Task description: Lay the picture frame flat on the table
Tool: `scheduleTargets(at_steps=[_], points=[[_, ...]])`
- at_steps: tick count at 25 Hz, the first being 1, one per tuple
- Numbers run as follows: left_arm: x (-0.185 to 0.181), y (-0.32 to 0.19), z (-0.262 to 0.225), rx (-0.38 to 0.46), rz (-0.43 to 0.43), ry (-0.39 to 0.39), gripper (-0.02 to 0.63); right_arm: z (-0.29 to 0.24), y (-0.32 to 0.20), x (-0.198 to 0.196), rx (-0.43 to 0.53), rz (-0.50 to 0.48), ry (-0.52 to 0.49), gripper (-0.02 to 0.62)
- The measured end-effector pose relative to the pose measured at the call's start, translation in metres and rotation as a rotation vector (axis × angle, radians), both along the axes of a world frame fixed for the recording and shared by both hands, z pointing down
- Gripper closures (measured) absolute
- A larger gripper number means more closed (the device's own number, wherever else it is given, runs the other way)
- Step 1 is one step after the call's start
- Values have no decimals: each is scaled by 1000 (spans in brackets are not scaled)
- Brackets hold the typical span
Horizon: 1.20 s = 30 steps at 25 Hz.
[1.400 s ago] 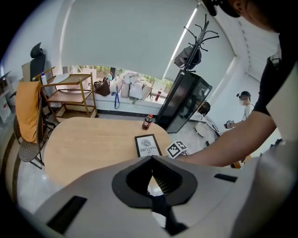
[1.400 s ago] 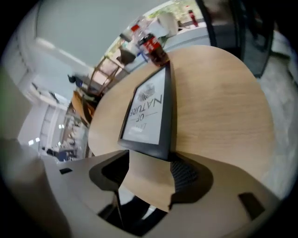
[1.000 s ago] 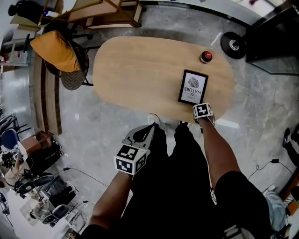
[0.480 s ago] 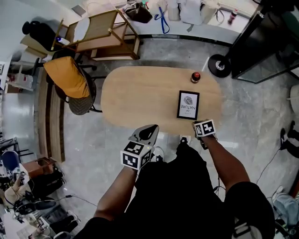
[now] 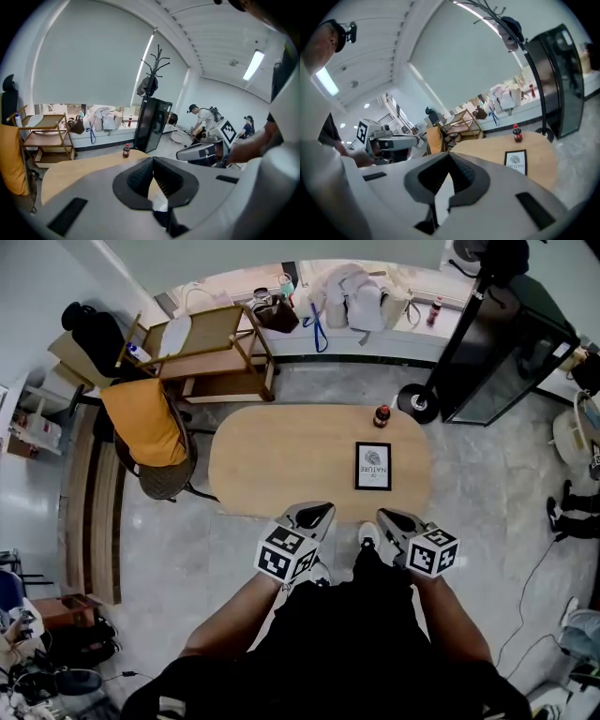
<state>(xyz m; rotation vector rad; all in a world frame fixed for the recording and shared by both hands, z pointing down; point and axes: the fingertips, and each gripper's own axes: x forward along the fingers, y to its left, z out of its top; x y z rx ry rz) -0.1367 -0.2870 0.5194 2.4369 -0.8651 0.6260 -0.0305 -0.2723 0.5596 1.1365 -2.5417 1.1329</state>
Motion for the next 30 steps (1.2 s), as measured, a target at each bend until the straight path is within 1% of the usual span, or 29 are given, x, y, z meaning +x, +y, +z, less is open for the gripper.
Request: scheduleTargets(at_steps=[3, 5, 9, 13, 15, 18, 23, 25, 30], points=[[-4, 39, -6, 4, 71, 18, 601, -37, 42, -19, 99, -14, 67, 594], [-7, 59, -7, 3, 105, 18, 601, -55, 63, -26, 140, -7, 78, 594], [-5, 84, -8, 6, 143, 21, 601, -71, 91, -25, 160, 42, 66, 594], [2, 97, -17, 64, 172, -3, 601, -69, 107, -16, 155, 49, 94, 594], [5, 101, -23, 87, 162, -15, 601, -69, 114, -10, 154, 35, 115, 594], [13, 99, -31, 102, 110, -12, 601, -73, 119, 8, 157, -1, 139, 594], [34, 96, -33, 92, 10, 6, 601, -78, 124, 33, 184, -71, 160, 594], [49, 100, -33, 86, 0, 6, 601, -79, 126, 44, 193, -86, 152, 594], [78, 116, -34, 79, 27, -9, 601, -81, 127, 62, 205, -93, 123, 594]])
